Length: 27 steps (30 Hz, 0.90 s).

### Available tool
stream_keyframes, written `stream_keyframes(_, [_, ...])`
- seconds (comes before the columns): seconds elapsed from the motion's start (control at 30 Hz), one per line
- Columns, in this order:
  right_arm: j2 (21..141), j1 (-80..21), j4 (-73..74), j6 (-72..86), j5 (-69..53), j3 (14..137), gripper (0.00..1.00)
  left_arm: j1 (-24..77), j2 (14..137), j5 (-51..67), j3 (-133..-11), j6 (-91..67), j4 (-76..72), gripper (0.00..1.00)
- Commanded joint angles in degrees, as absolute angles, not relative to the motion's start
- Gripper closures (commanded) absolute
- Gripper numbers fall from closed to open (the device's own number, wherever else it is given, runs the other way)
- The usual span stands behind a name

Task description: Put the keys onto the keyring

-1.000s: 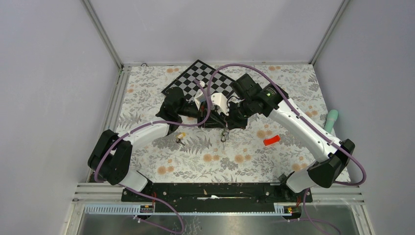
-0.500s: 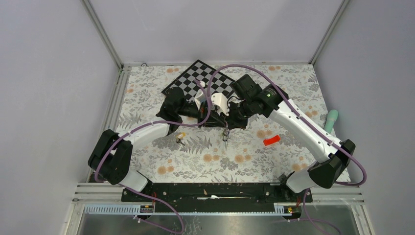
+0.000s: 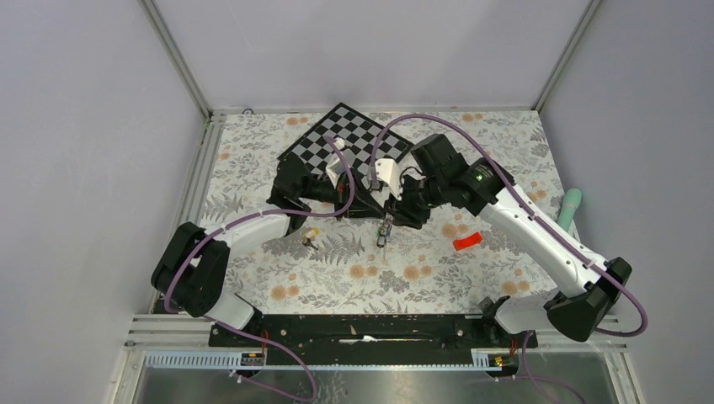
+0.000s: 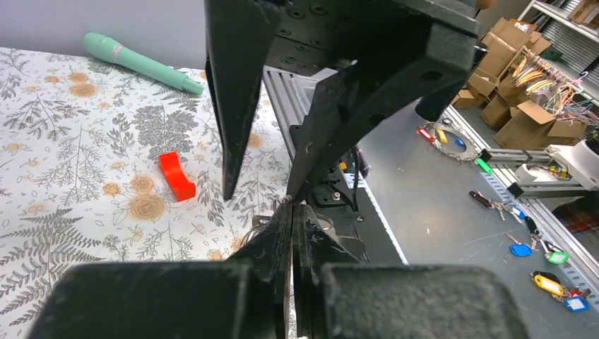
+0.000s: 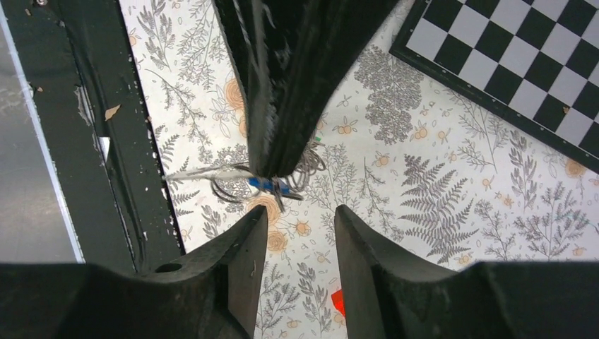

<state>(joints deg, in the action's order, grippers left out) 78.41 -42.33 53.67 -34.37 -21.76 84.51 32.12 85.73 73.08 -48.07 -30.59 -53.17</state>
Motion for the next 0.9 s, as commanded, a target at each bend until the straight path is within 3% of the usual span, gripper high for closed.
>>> stream_keyframes(0.0, [75.0,-40.3,50.1,-33.6,-25.3,82.6,0.53,31.6,84.0,74.0,-47.3,-35.2,-63.5,1.0])
stream_keyframes(0.47, [73.3,-37.0,47.7,-35.9,-40.4,79.0,0.59,31.6,83.7,73.5,-45.4,-39.2,-69.9,1.0])
stream_keyframes(0.87, [73.6,-37.0,44.7,-36.0,-41.8,75.9,0.92,31.6,83.8,73.8,-44.7,-41.9,-74.6,1.0])
